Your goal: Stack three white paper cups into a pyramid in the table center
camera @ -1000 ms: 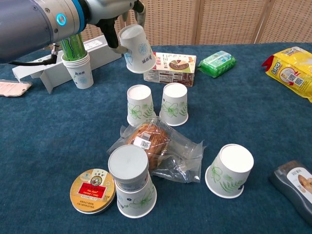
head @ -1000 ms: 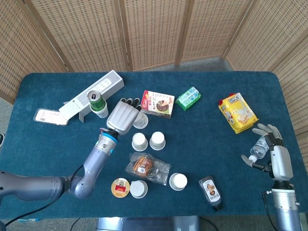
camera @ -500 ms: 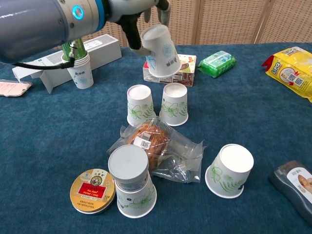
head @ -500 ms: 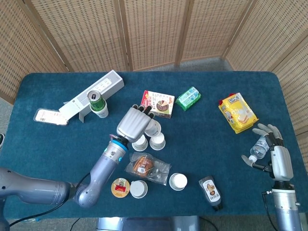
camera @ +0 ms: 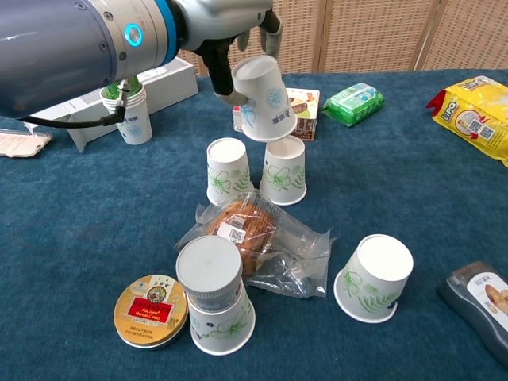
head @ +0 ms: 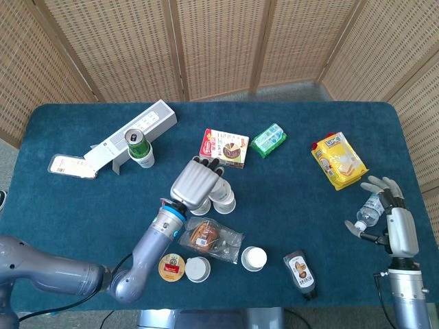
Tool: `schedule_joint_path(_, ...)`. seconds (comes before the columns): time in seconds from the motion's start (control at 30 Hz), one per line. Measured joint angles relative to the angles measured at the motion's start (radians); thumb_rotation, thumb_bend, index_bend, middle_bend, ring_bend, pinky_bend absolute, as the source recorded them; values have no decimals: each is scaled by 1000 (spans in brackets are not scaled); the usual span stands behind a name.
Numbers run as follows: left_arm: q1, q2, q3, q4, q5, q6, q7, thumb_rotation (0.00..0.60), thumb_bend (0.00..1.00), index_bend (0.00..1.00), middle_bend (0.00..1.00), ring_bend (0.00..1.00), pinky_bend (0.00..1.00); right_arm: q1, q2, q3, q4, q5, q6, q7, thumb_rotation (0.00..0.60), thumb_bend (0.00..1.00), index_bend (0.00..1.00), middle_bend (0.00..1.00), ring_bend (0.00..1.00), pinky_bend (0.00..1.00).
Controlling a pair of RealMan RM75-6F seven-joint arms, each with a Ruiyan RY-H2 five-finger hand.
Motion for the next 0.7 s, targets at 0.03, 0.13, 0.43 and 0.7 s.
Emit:
schedule_joint_path(0.03, -1, 2, 3, -4, -6, 6, 8, 600, 320, 389, 262, 313, 445, 0, -1, -1, 0, -2, 2, -1, 600, 29, 240, 180, 0, 1)
schedule_joint_path(0.13, -2, 4, 7, -9, -24, 13, 14, 600, 320, 389, 261, 310, 440, 0, -2, -2, -2, -3, 2, -4, 600, 30, 240, 181, 0, 1)
schedule_joint_path(0.43, -19, -18, 20, -16, -48, 34, 41, 600, 319, 388, 261, 307, 439, -1, -2, -1, -2, -2, 2, -2, 600, 31, 241, 180, 0, 1)
schedule_joint_path(0.7, -29, -46, 26, -1, -65, 55, 57, 600, 318, 397, 274, 308, 439, -2, -2, 0, -1, 0, 3, -1, 600, 31, 239, 180, 0, 1)
